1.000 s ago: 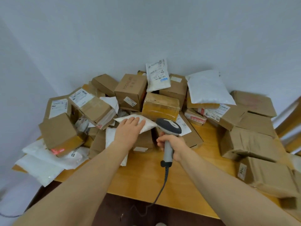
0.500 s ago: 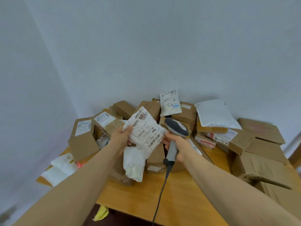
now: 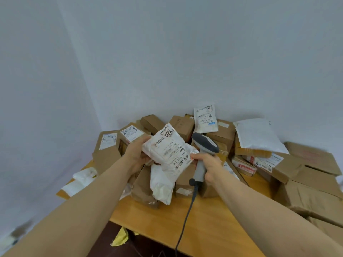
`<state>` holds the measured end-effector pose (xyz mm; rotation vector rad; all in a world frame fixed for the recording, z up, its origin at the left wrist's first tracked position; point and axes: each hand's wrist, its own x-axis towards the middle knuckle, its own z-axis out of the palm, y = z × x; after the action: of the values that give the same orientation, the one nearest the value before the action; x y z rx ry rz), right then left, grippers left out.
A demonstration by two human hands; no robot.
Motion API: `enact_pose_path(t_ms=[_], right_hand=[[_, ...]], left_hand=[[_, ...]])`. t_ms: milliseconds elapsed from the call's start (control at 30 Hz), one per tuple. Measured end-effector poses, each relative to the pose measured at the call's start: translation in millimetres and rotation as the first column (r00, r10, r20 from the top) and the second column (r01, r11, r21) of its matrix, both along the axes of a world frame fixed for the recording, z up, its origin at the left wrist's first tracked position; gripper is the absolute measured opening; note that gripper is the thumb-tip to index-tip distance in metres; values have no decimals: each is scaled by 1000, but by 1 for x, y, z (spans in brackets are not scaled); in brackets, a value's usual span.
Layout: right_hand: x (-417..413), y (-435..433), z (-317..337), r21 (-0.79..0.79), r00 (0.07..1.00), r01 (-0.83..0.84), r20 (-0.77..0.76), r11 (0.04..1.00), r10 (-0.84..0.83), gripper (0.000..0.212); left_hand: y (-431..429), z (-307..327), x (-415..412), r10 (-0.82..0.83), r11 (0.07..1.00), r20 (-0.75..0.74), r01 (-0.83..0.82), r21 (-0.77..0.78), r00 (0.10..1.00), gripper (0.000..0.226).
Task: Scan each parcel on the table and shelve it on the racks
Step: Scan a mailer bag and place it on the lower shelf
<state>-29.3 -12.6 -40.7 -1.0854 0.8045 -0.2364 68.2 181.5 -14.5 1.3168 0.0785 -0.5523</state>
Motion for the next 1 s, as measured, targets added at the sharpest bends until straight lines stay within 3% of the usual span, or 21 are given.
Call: enact_pose_path(t_ms=[100, 200, 333, 433, 567, 700, 833, 1000], right_hand=[[-1, 1, 1, -23, 999, -46, -1, 999, 46, 29], [0, 1, 4, -33, 997, -70, 10, 997, 71, 29], [3, -1, 6, -23, 998, -58, 32, 998, 59, 29], [5, -3, 6, -30, 996, -56, 70, 998, 58, 23], [4, -4, 3, -8, 991, -98, 90, 995, 98, 26], [0, 2, 0, 62, 991, -119, 70, 991, 115, 31], [2, 3, 0, 71, 994, -44, 98, 996, 37, 24], [3, -7, 9, 24, 995, -29, 95, 999, 26, 27]], left_hand=[[8, 9, 11, -33, 997, 15, 32, 64, 999, 29], [16, 14, 15, -237, 940, 15, 226, 257, 971, 33], [20, 14, 9, -428, 841, -72, 426, 334, 901, 29], [18, 8, 9, -323, 894, -16, 310, 323, 946, 28], [10, 3, 2, -178, 973, 8, 175, 151, 984, 27], [2, -4, -8, -203, 978, -38, 204, 52, 979, 39], [2, -7, -16, -323, 930, -44, 325, 170, 946, 45], [12, 11, -12, -332, 935, -32, 333, 122, 943, 16]])
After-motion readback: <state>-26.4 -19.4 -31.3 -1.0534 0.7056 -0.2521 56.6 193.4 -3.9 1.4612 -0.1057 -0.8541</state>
